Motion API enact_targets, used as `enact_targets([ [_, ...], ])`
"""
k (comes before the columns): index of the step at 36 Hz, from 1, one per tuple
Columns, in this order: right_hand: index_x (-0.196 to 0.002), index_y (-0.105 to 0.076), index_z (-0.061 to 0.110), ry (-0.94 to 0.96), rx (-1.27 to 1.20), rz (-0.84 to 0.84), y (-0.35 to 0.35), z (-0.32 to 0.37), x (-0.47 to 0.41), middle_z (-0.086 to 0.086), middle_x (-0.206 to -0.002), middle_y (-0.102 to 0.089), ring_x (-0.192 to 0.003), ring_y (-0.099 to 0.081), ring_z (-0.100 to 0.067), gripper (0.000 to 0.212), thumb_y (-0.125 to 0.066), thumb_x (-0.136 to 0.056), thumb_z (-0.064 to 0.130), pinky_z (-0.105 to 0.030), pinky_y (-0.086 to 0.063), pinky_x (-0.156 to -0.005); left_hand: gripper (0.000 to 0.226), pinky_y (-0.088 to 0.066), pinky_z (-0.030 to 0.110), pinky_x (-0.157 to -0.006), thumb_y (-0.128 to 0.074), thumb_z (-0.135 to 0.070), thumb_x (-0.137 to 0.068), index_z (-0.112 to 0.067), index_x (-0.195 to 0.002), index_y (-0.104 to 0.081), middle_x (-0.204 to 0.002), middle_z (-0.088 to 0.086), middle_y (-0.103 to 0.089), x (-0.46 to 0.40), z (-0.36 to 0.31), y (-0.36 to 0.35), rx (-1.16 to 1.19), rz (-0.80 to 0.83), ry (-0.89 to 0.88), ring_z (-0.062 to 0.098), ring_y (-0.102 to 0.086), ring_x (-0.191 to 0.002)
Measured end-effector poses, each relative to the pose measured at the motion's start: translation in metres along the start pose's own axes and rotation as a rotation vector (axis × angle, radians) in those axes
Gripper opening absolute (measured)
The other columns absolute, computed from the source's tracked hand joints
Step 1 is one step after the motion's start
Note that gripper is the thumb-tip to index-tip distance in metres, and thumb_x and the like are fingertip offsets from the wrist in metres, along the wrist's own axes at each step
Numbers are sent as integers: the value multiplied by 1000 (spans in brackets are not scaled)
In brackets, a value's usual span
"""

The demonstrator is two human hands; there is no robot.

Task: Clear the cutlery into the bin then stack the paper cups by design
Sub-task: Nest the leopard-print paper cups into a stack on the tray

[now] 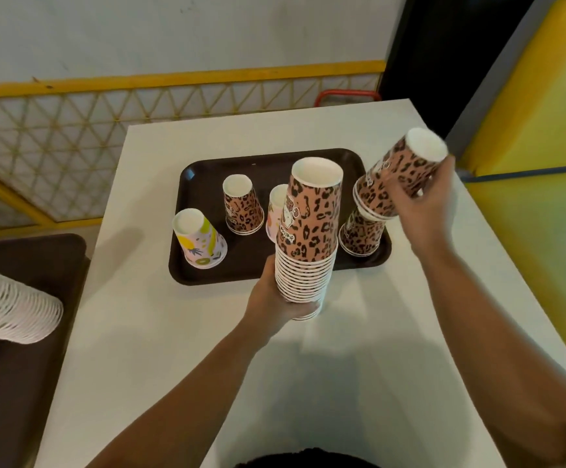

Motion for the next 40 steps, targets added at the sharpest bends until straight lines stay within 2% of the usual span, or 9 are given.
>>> enact_targets([
  [7, -128, -40, 12, -35, 148, 72, -17, -41, 8, -3, -125, -55, -114, -54, -15, 68, -76, -74, 29, -36, -50, -93, 95, -48, 31, -92, -90, -13, -56, -32, -131, -36, -119, -14, -56, -2, 2, -5, -15, 16, 2, 11, -55, -111],
  [11, -130, -38, 15, -54, 184, 139, -26, -48, 13, -1, -128, -50, -115, -48, -10, 74, -78, -71, 33, -22, -45, -95, 99, -48, 32, -94, -87, -22, -51, -24, -136, -37, -120, -13, -55, -1, -1, -7, -9, 24, 7, 10, -54, -111],
  [14, -133, -37, 13, -10, 212, 73, -22, -27, 17, -3, -135, -42, -122, -41, -10, 73, -74, -75, 38, -1, -30, -93, 94, -47, 30, -93, -90, -11, -57, -27, -133, -37, -118, -15, -54, 0, -2, -7, -5, 21, 8, 10, -54, -111],
  [17, -132, -40, 17, 26, 37, 44, -21, 12, 28, 3, -135, -47, -122, -45, -4, 64, -63, -80, 48, -18, -40, -100, 94, -46, 25, -88, -89, -9, -58, -35, -130, -36, -114, -22, -54, 0, 0, -8, 2, 29, 26, 6, -54, -109],
  [20, -130, -40, 21, 97, -64, 276, -38, 50, 46, 7, -130, -52, -118, -50, -2, 64, -50, -77, 56, -14, -44, -95, 92, -49, 27, -87, -90, -10, -57, -42, -125, -37, -110, -25, -57, 0, 1, -9, 27, 23, 49, 6, -56, -110],
  [24, -133, -38, 22, 75, -11, 503, -58, 60, 63, 8, -125, -56, -115, -54, -6, 73, -70, -72, 49, -19, -49, -92, 91, -50, 30, -90, -90, -10, -57, -41, -125, -38, -111, -23, -58, 2, -3, -10, 31, 20, 27, 6, -56, -110],
  [28, -133, -42, 18, 74, 42, 487, -57, 61, 64, 5, -122, -60, -113, -56, -10, 69, -74, -74, 35, -23, -49, -91, 89, -51, 30, -88, -89, -9, -58, -36, -126, -39, -111, -19, -58, 4, -6, -11, 27, 22, 12, 8, -57, -109],
  [36, -125, -47, 19, 62, 36, 350, -42, 65, 60, 12, -107, -61, -101, -58, -3, 66, -73, -70, 44, -13, -48, -82, 89, -50, 30, -89, -89, -11, -59, -36, -127, -39, -114, -18, -59, 6, -9, -9, -6, 25, -11, 8, -57, -109],
  [40, -122, -49, 17, 45, -24, 311, -35, 68, 56, 9, -108, -63, -100, -61, -5, 62, -70, -72, 45, -21, -52, -84, 88, -50, 26, -85, -89, -11, -59, -35, -127, -39, -109, -20, -59, 7, -7, -9, -19, 39, 1, 4, -57, -104],
])
Point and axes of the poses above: each hand's wrist, its own x-axis away from the middle knuckle, its own y-axis out of the back of the hand, z = x × y, the point moved 8 cm from there along -x, towards the middle knuckle
